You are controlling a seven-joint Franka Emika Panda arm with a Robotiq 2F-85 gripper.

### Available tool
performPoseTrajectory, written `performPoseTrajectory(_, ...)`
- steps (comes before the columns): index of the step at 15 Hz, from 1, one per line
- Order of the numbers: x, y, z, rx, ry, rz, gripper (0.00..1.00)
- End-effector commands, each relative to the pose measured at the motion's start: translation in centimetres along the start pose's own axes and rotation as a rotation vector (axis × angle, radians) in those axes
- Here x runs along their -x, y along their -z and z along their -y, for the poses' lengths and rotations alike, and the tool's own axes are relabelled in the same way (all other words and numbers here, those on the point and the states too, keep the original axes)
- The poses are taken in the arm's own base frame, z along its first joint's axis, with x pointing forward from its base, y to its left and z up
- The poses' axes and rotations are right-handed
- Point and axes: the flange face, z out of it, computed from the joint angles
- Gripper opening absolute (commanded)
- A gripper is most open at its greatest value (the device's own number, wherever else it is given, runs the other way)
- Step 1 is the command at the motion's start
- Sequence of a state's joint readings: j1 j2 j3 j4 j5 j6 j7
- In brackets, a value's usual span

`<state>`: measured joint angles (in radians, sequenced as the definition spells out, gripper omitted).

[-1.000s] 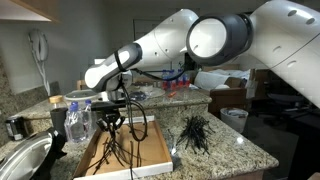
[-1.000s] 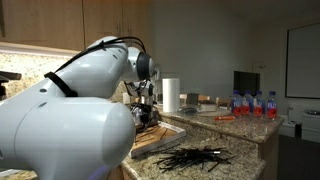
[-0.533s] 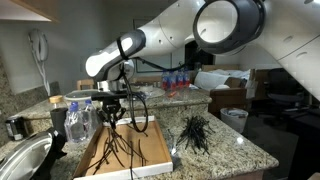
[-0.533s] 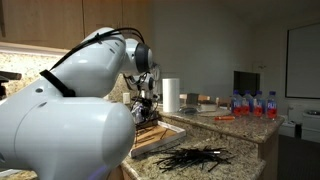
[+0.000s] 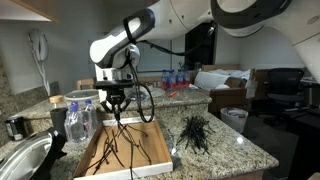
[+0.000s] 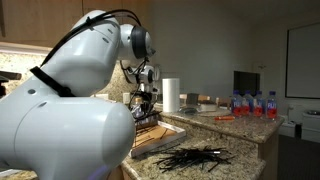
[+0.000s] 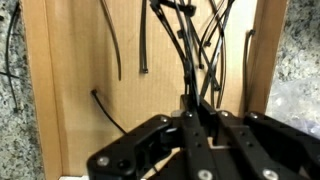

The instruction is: Remove the zip ties from the box

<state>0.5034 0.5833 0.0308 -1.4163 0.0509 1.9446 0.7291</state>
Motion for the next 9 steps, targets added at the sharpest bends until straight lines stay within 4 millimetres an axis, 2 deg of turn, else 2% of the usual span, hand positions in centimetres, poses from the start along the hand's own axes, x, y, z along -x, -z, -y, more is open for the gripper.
performPoseTrajectory(1,2.3,3.4,-2.3,-0.015,-0.038,-0.031,0.07)
performPoseTrajectory(5,3.4,6.9,-4.2,-0.04,-0.066,-0.061,0.07)
performPoseTrajectory(9,3.3,9.4,-6.7,-0.085,-0.097,-0.09,0.07)
